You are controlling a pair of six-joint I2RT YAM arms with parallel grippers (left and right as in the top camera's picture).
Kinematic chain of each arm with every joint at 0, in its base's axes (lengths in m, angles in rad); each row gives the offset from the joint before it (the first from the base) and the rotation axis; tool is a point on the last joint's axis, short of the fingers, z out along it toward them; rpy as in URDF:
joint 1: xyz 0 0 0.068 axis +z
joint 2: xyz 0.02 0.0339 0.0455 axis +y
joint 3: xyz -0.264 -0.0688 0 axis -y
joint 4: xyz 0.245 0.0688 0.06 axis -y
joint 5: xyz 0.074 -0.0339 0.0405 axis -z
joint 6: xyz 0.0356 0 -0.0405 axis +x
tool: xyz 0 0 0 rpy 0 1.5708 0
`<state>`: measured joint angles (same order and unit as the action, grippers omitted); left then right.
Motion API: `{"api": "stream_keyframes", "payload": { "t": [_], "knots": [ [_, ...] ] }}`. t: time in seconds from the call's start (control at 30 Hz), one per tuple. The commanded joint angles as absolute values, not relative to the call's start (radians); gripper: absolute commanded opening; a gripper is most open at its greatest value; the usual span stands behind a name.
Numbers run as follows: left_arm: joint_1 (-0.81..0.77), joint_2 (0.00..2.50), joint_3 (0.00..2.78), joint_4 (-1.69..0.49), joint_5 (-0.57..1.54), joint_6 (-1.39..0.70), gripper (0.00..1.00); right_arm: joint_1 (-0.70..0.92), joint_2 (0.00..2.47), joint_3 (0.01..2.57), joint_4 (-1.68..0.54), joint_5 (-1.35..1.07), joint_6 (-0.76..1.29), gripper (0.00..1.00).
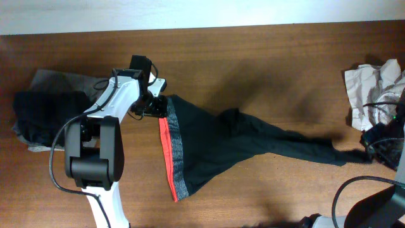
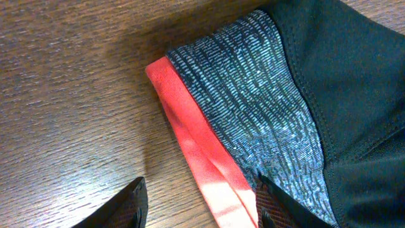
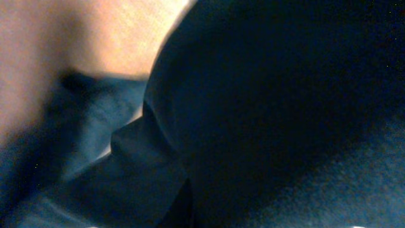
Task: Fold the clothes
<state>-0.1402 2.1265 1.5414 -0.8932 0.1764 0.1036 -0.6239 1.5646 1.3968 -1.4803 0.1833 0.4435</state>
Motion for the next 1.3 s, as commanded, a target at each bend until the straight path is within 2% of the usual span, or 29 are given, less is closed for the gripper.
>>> {"api": "stream_keyframes", "payload": {
  "t": [0.0,0.17,0.5,0.6,0.7,0.77,0.87,0.97,1.07,1.27],
  "knots": [
    [-0.144,2.137,1.555,-0.893,0.192,0.105,0.55,-0.622,1.565,1.461,-1.527,0.241,0.448,0.04],
    [-0.144,2.137,1.555,-0.892,0.192,0.105,0.54,-0.622,1.565,1.532,-1.583,0.241,0.443,0.04],
    [-0.144,2.137,1.575,-0.907,0.192,0.105,0.54,-0.621,1.677,1.533,-1.403,0.166,0.492,0.11],
    [-0.144,2.137,1.613,-0.951,0.196,0.105,0.54,-0.621,1.757,1.533,-1.355,0.136,0.492,0.29],
    [-0.144,2.137,1.661,-1.015,0.197,0.105,0.54,-0.621,1.841,1.533,-1.325,0.104,0.491,0.54],
    [-0.144,2.137,1.697,-1.068,0.207,0.105,0.55,-0.621,1.887,1.533,-1.317,0.064,0.480,0.62],
    [-0.144,2.137,1.750,-1.147,0.207,0.105,0.54,-0.620,1.917,1.533,-1.301,-0.069,0.382,0.62],
    [-0.144,2.121,1.811,-1.225,0.210,0.106,0.47,-0.620,1.911,1.533,-1.284,-0.240,0.262,0.62],
    [-0.144,2.071,1.873,-1.295,0.210,0.113,0.47,-0.619,1.895,1.533,-1.286,-0.362,0.181,0.62],
    [-0.144,1.864,1.890,-1.333,0.139,0.091,0.47,-0.587,1.827,1.533,-1.300,-0.437,0.077,0.62]
  ]
}}
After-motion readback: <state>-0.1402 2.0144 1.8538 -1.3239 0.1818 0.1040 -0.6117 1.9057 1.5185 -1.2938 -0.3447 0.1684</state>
